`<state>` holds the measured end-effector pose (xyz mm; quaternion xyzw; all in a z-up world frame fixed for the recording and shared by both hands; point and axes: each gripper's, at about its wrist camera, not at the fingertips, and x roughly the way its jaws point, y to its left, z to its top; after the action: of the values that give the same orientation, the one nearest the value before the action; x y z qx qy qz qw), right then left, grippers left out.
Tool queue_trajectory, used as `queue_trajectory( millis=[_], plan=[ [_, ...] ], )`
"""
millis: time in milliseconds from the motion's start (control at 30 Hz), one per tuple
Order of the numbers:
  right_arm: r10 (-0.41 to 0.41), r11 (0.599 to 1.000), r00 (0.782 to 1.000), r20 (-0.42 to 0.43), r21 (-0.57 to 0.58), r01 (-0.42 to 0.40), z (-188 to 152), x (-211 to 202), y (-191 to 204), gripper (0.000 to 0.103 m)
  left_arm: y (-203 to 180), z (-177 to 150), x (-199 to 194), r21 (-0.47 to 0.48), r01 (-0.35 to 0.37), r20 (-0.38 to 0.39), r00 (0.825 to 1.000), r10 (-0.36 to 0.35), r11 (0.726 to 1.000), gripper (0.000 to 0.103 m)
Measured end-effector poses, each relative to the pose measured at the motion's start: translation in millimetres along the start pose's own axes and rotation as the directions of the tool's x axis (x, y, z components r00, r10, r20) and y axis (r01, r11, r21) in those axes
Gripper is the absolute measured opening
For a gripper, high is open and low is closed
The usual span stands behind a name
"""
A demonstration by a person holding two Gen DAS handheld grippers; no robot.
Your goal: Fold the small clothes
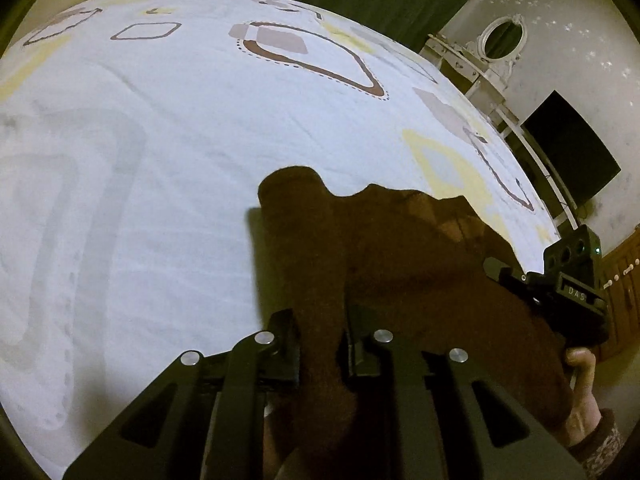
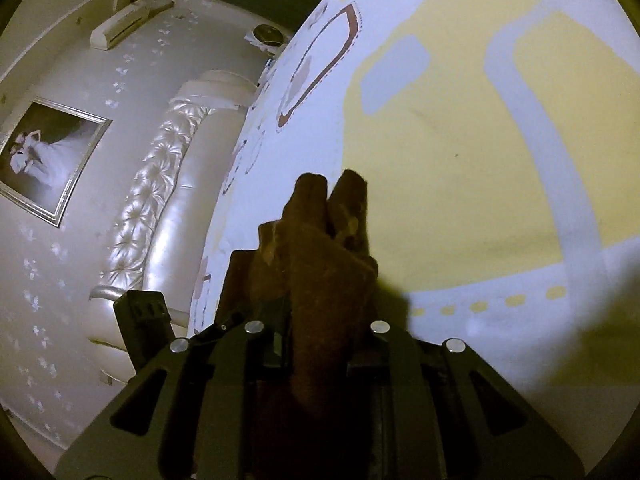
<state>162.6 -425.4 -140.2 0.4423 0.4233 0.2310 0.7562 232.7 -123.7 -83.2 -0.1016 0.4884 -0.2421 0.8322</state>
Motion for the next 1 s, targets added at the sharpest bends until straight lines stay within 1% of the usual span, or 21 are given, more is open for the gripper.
queue_trajectory(
  millis=[133,233,500,1000],
  plan=[
    [0.033,0.999,0.999,0.003,-0.005,-0.033,0.0,-0.6,-5.6,0.016,-1.3,0.5,-0.2,0.014,-0.013,0.007,1.0,0.013,1.0,0.018],
    [0.058,0.998,0.998,0.019,-0.035,-0.057,-2.5,-5.1,-13.2,0.016,-2.8,-0.3,-0.4,0.022,-0.02,0.016,1.0,0.02,1.0,0.019],
    [0.073,0.995,0.996,0.043,-0.077,-0.069,-4.8,-9.3,-14.4,0.017,0.3,-3.4,-0.7,0.015,-0.002,0.037,0.999,0.002,1.0,0.019],
    [0.094,0.992,0.994,0.051,-0.088,-0.09,-3.6,-11.6,-11.6,0.018,3.9,-6.5,0.6,0.013,0.029,0.073,0.997,-0.029,1.0,0.02]
  ],
)
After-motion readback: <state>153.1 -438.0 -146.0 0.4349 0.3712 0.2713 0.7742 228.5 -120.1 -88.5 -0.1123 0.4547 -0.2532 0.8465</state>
